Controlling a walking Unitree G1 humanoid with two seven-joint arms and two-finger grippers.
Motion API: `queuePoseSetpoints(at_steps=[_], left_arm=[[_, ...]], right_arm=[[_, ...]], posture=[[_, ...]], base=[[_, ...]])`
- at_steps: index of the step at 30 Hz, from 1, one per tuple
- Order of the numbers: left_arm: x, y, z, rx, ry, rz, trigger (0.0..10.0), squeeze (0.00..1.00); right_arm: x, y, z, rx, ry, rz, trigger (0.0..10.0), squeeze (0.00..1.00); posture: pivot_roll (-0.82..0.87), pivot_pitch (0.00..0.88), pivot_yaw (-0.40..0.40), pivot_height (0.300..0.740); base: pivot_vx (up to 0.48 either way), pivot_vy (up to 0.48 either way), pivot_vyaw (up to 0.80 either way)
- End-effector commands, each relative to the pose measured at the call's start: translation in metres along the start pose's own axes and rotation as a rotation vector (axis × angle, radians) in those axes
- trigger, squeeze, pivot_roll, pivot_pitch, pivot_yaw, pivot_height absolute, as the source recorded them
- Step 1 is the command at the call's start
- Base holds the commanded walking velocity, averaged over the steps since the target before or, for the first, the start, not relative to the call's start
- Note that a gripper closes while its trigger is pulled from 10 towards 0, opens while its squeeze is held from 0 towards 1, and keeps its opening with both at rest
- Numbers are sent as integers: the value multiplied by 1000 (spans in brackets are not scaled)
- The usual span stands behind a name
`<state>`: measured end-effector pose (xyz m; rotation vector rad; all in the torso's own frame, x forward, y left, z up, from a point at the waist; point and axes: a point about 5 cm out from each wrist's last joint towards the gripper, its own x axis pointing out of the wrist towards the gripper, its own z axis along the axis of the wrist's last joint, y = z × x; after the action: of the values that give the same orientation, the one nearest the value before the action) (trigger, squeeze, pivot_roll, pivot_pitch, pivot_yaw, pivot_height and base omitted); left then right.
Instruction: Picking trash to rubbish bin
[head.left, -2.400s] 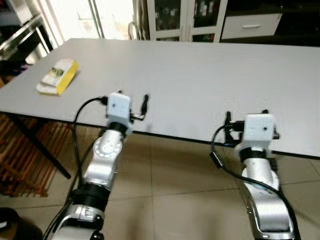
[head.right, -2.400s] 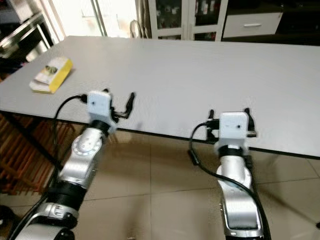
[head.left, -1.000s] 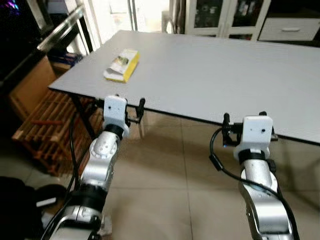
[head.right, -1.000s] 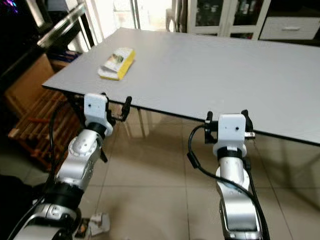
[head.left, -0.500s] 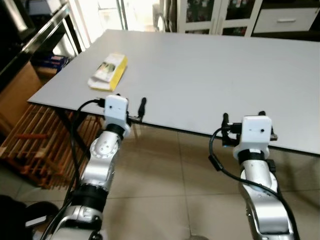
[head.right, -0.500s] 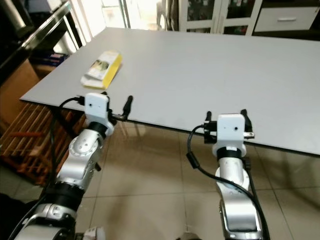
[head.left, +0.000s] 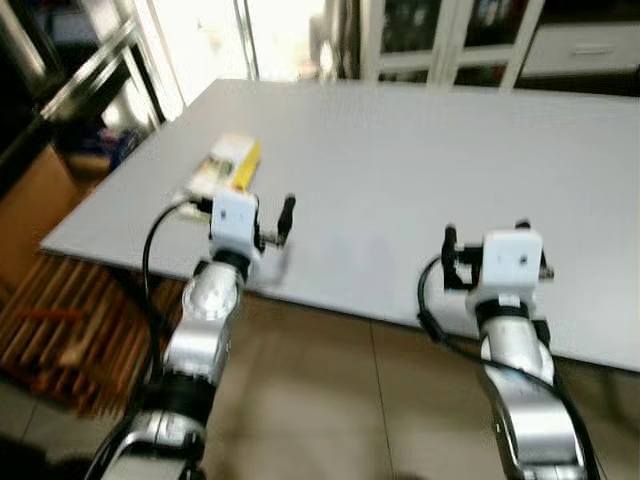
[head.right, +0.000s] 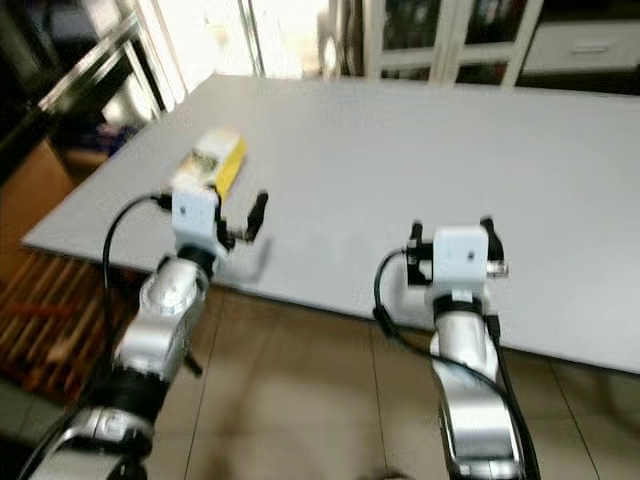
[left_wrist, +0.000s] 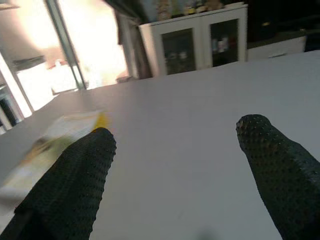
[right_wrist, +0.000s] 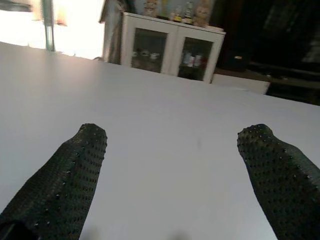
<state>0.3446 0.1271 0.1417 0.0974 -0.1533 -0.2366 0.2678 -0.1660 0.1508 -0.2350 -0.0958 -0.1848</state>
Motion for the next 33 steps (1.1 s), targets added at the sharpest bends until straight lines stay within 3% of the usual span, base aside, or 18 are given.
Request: queuePoseSetpoints(at_steps=[1, 7, 14, 33], left_arm=[[3, -6, 3, 4, -14, -21, 10000, 0], [4, -3, 4, 2, -8, -3, 10000, 0], [8, -1, 2, -23, 21, 19, 10000, 0], [8, 0, 1, 20, 22, -11, 10000, 0]], right_arm=[[1, -5, 2, -12, -10, -14, 10000, 0], [2, -5, 2, -13, -12, -18, 10000, 0], [2, -5, 2, -7, -9, -21, 10000, 0], [1, -4, 2, -3, -14, -27, 10000, 0]], posture=[[-110, 65, 72, 740], [-109, 62, 72, 740], [-108, 59, 73, 740], [-106, 61, 80, 740]], base=[[480, 0, 0], [480, 0, 0], [0, 0, 0], [14, 455, 0]])
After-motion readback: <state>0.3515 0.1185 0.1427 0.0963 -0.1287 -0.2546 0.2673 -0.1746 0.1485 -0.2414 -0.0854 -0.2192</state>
